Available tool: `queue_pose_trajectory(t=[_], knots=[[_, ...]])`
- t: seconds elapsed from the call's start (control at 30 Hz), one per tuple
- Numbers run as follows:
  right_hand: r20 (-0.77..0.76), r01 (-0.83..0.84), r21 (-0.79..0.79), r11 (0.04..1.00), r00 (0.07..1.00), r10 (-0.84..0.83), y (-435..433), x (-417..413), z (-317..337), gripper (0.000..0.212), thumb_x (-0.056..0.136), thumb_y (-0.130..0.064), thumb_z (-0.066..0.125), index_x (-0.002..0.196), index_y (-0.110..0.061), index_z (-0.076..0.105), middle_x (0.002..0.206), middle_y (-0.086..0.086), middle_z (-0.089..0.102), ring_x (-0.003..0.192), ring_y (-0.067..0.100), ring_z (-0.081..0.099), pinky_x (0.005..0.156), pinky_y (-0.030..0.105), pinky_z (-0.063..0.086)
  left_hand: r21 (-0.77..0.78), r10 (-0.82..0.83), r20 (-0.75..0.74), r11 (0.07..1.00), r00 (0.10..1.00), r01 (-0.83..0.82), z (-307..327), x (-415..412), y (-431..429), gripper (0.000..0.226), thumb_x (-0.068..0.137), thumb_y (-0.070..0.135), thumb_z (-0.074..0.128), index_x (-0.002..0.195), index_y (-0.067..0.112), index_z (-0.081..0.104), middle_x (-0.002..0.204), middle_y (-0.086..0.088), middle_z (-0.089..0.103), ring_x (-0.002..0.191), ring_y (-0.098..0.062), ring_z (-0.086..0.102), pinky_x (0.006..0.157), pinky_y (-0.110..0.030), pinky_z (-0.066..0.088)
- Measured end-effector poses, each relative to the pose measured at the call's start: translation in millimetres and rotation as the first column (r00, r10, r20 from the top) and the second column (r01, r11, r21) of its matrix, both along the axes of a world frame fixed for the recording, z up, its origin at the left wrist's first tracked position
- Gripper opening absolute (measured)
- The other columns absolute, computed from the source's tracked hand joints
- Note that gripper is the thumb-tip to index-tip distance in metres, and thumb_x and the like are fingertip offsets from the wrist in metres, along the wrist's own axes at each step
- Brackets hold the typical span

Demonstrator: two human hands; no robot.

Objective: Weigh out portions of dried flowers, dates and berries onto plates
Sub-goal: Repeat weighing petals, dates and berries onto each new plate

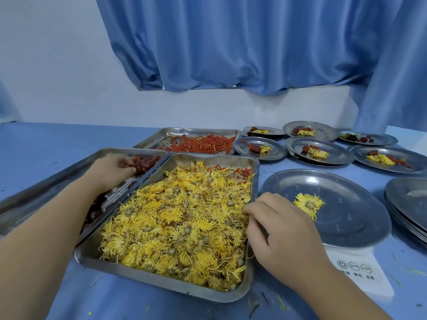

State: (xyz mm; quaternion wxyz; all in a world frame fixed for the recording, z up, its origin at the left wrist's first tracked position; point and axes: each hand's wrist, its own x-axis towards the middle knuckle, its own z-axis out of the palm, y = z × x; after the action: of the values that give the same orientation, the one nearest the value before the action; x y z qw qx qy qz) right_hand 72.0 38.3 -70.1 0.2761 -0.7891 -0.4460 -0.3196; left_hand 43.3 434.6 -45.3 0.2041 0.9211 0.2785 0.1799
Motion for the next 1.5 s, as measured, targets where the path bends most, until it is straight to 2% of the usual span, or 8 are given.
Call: queue_pose_trajectory(t=[0.1, 0.23, 0.33, 0.67, 0.87, 1.03, 1.27, 1.5], knots=[[-0.023, -0.022, 0.082, 0.996, 0.999, 0.023, -7.7, 2.9, 1.8, 0.025, 0.083, -0.015, 0.045, 0.084, -0.013, 0.07, 0.074, -0.005, 0.061, 0.067, 0.012, 0.055, 0.057, 0.023, 0.042, -0.071, -0.106, 0.141, 0.991, 0.984, 0.116, 12.7, -0.2, -28.3, 0.009, 0.093, 0.028, 0.06, 0.097, 0.021, 0.065, 0.07, 0.009, 0.068, 0.043, -0.006, 0.057, 0.04, -0.019, 0.044], [-0.182, 0.006, 0.299, 0.954, 0.982, 0.051, -24.2, 8.5, 8.0, 0.023, 0.084, -0.013, 0.047, 0.084, -0.016, 0.07, 0.066, -0.012, 0.057, 0.062, 0.006, 0.051, 0.055, 0.018, 0.039, -0.329, -0.214, 0.246, 0.899, 0.945, 0.289, 25.8, 10.6, -73.4, 0.015, 0.095, 0.038, 0.056, 0.1, 0.031, 0.068, 0.076, 0.011, 0.071, 0.065, -0.004, 0.064, 0.066, -0.027, 0.051], [-0.388, 0.113, 0.497, 0.86, 0.916, 0.104, -37.8, 16.6, 14.1, 0.026, 0.085, -0.011, 0.05, 0.08, -0.028, 0.069, 0.059, -0.011, 0.058, 0.056, 0.006, 0.052, 0.05, 0.011, 0.035, -0.44, -0.34, 0.244, 0.795, 0.908, 0.417, 32.8, 24.3, -113.2, 0.017, 0.095, 0.034, 0.057, 0.103, 0.026, 0.069, 0.079, 0.004, 0.073, 0.07, -0.006, 0.068, 0.06, -0.022, 0.052], [-0.582, 0.358, 0.702, 0.616, 0.786, 0.207, -65.7, 36.3, 29.1, 0.03, 0.085, -0.003, 0.049, 0.075, -0.027, 0.066, 0.066, 0.01, 0.061, 0.042, 0.004, 0.045, 0.039, 0.016, 0.036, -0.339, -0.67, 0.116, 0.667, 0.733, 0.663, 35.6, 48.9, -251.3, 0.017, 0.091, 0.029, 0.059, 0.104, 0.037, 0.066, 0.094, 0.016, 0.072, 0.085, 0.001, 0.068, 0.076, -0.025, 0.05], [-0.597, 0.383, 0.665, 0.641, 0.788, 0.148, -75.3, 40.5, 29.1, 0.03, 0.084, -0.006, 0.05, 0.072, -0.031, 0.063, 0.07, 0.013, 0.062, 0.046, 0.007, 0.039, 0.046, 0.024, 0.033, -0.217, -0.713, -0.051, 0.691, 0.699, 0.689, 29.1, 60.4, -289.2, 0.026, 0.086, 0.02, 0.065, 0.101, 0.041, 0.065, 0.095, 0.02, 0.065, 0.081, 0.006, 0.062, 0.068, -0.013, 0.047], [-0.597, 0.379, 0.696, 0.609, 0.778, 0.198, -78.8, 41.6, 32.2, 0.032, 0.085, -0.003, 0.05, 0.072, -0.028, 0.064, 0.073, 0.02, 0.06, 0.045, 0.006, 0.036, 0.042, 0.018, 0.031, -0.053, -0.715, -0.233, 0.686, 0.659, 0.726, 29.5, 62.2, -297.0, 0.036, 0.085, 0.013, 0.061, 0.104, 0.044, 0.061, 0.107, 0.013, 0.061, 0.091, -0.009, 0.062, 0.078, -0.033, 0.055], [-0.606, 0.283, 0.648, 0.707, 0.754, 0.254, -75.8, 52.5, 48.1, 0.032, 0.084, -0.003, 0.05, 0.072, -0.028, 0.066, 0.069, 0.013, 0.058, 0.049, 0.011, 0.044, 0.043, 0.02, 0.037, -0.097, -0.698, -0.069, 0.716, 0.713, 0.691, 43.9, 71.0, -274.7, 0.037, 0.086, 0.013, 0.057, 0.095, 0.048, 0.063, 0.099, 0.027, 0.059, 0.082, 0.015, 0.054, 0.066, -0.013, 0.039], [-0.746, 0.138, 0.298, 0.945, 0.651, 0.14, -67.7, 117.8, 83.0, 0.022, 0.086, -0.016, 0.054, 0.075, -0.028, 0.069, 0.067, -0.008, 0.069, 0.049, 0.004, 0.055, 0.045, 0.021, 0.046, -0.114, -0.531, 0.044, 0.839, 0.846, 0.533, 57.5, 103.1, -220.2, 0.023, 0.09, 0.021, 0.059, 0.091, 0.043, 0.065, 0.094, 0.019, 0.067, 0.082, 0.002, 0.062, 0.074, -0.023, 0.048]])
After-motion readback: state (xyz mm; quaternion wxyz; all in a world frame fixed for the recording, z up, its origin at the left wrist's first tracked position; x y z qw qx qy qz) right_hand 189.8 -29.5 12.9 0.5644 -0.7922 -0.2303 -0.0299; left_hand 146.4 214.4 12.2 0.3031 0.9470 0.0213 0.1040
